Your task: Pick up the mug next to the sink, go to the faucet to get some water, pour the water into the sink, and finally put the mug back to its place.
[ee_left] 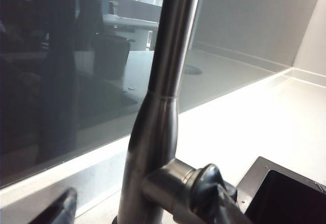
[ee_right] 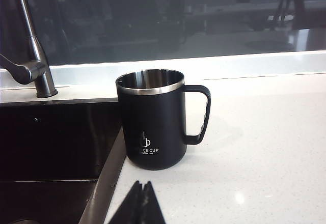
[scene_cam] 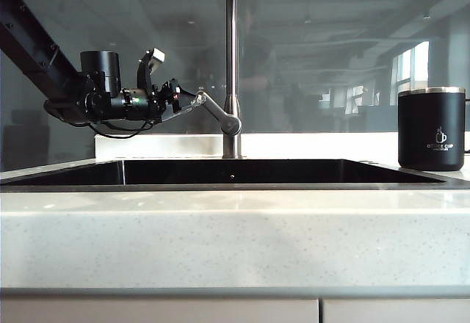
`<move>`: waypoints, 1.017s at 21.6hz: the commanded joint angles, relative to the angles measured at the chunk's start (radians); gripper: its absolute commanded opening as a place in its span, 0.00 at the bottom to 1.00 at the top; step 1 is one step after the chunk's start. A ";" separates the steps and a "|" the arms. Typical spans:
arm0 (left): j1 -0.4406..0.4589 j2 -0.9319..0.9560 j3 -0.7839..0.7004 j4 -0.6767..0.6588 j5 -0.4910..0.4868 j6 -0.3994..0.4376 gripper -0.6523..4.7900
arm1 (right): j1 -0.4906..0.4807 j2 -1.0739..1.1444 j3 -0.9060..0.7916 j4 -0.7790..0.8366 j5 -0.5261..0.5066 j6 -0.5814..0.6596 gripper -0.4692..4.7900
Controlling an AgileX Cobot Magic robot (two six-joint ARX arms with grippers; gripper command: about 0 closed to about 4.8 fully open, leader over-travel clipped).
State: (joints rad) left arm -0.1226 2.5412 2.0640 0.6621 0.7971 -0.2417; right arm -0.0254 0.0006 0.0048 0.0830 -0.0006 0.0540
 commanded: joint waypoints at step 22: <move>0.010 -0.621 0.004 -0.489 -0.217 0.000 0.74 | -0.001 -0.002 -0.003 0.014 0.001 -0.003 0.08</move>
State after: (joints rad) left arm -0.1143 1.9533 2.0644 0.1669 0.5858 -0.2440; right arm -0.0254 0.0006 0.0048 0.0830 -0.0006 0.0540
